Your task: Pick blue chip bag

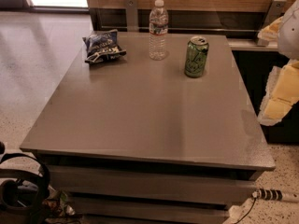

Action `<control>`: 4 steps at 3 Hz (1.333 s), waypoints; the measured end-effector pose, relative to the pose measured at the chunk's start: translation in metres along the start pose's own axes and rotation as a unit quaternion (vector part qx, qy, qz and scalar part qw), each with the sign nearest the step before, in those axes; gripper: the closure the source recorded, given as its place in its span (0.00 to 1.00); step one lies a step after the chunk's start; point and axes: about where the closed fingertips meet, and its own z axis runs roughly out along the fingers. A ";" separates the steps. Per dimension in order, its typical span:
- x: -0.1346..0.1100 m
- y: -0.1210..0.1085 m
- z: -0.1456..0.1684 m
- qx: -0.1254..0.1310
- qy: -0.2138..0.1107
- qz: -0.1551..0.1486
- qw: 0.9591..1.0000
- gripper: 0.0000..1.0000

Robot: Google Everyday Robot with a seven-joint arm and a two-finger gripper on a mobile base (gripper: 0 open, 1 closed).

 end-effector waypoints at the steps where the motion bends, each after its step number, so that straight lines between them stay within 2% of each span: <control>1: 0.000 0.000 0.000 0.000 0.000 0.000 1.000 0.00; 2: -0.028 -0.013 -0.007 0.014 -0.014 -0.004 1.000 0.00; 3: -0.057 -0.022 -0.013 0.021 -0.044 0.017 0.999 0.00; 4: -0.101 -0.019 -0.011 0.025 -0.086 0.042 0.995 0.00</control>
Offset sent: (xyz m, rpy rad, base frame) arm 0.0246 0.0304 0.0202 -0.0053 -0.0401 0.0211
